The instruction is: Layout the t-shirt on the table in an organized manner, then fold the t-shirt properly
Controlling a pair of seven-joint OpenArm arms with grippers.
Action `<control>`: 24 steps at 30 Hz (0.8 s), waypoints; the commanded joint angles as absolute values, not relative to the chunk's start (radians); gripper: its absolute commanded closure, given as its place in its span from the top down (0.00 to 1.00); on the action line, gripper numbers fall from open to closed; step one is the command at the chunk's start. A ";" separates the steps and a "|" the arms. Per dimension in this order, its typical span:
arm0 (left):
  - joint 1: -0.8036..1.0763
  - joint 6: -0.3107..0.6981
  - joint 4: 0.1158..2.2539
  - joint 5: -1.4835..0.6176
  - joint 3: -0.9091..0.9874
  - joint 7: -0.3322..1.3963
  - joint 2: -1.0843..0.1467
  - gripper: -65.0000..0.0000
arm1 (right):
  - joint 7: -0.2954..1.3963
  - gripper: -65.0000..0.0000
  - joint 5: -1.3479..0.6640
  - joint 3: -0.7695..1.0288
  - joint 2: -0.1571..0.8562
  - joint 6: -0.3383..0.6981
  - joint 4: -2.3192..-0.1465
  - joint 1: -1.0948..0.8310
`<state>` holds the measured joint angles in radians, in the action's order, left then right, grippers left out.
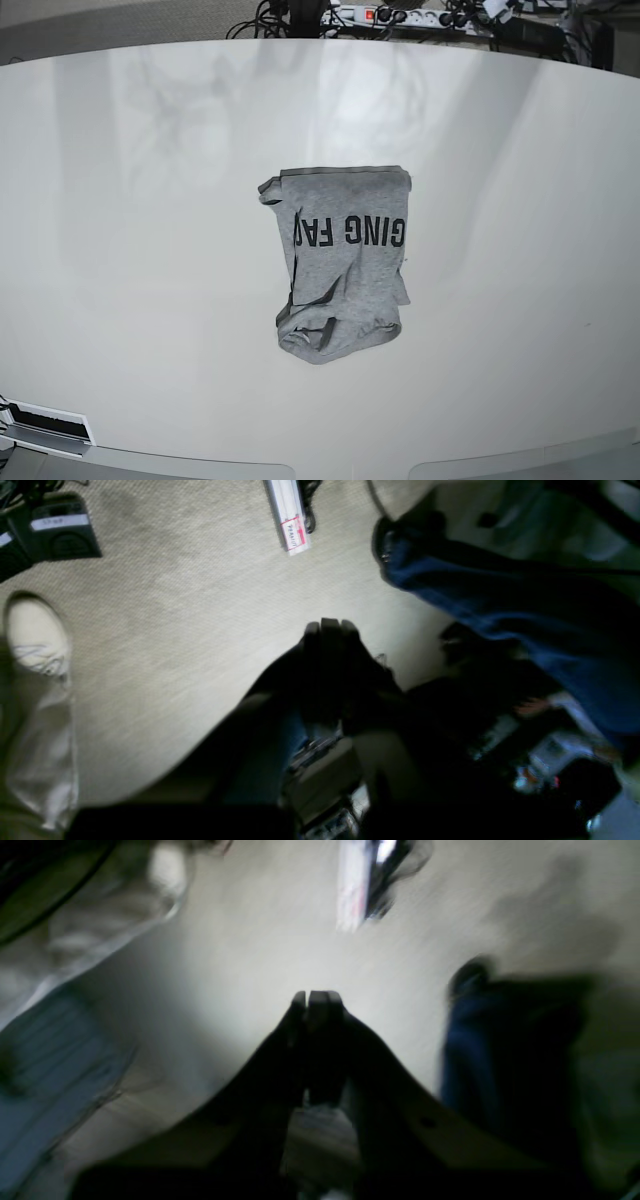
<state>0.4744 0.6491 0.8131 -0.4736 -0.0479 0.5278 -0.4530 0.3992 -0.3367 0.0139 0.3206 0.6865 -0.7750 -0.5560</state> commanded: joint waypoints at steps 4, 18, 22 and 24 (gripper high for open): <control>0.426 0.617 0.680 -0.360 -0.047 0.362 -0.394 0.00 | 0.196 0.00 -0.142 -0.020 0.294 0.559 -0.702 -0.547; 0.349 0.334 0.533 -0.189 -0.047 -0.047 -0.246 0.00 | -0.054 0.00 0.086 -0.130 0.223 0.431 -0.553 -0.405; 0.328 0.321 0.515 -0.192 -0.047 -0.095 -0.215 0.00 | -0.070 0.00 0.087 -0.192 0.195 0.369 -0.540 -0.355; 0.306 0.321 0.515 -0.192 -0.046 -0.097 -0.198 0.00 | -0.092 0.00 0.086 -0.213 0.181 0.342 -0.540 -0.332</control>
